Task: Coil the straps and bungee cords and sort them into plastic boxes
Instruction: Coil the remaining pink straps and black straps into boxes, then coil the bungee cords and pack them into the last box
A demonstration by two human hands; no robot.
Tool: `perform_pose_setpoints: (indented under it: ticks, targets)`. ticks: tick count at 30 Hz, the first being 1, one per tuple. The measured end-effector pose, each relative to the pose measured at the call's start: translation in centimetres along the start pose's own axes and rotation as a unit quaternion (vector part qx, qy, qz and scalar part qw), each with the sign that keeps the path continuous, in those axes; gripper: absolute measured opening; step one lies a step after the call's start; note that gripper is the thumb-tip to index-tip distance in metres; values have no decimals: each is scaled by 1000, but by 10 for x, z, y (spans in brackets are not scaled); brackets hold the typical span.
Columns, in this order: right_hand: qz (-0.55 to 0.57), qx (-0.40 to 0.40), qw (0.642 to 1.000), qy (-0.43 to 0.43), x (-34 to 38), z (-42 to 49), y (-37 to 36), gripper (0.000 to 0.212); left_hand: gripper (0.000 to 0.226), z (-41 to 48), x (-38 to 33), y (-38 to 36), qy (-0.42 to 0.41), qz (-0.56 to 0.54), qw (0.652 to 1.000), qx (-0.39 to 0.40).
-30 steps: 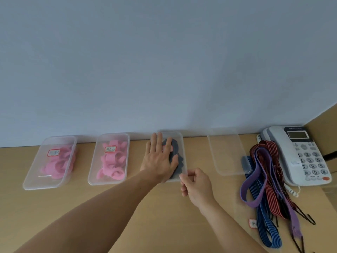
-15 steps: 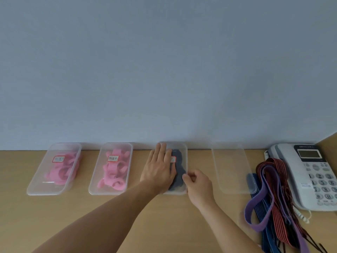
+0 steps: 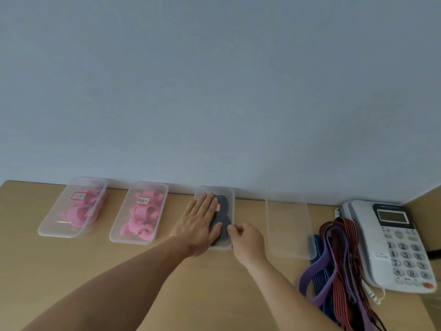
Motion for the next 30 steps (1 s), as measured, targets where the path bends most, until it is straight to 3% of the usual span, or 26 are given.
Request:
perform_pose_setpoints:
  ticks: [5,9,11,15,22,30]
  targets:
    - [-64,17,997,49,12,-8,23,14,68,-2,-13,29,25,2,1000,19]
    - [-98,-51,989,102,22,-29,61,17,50,-23,-39,70,39,-156,983,-93]
    - [-101,-72,986,109,19,-44,77,21,40,-35,-56,69,35,-229,970,-76]
    - [-124,-102,984,82,-20,-81,105,27,39,-52,-95,51,29,-324,944,-49]
    - [-163,-152,973,-55,-125,-135,160,17,38,-67,-184,24,-24,-422,906,35]
    - [-156,-153,973,-74,-169,-125,166,17,32,-72,-208,3,12,-387,920,57]
Point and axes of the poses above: each hand's wrist, its own z-axis towards the middle knuckle, its own y-axis out of the back of the hand, x = y × z, the point moved 7 cm from there along z, towards the middle knuckle, and after that the axes turned 11 degrees about -z, right-handed, at the moved point
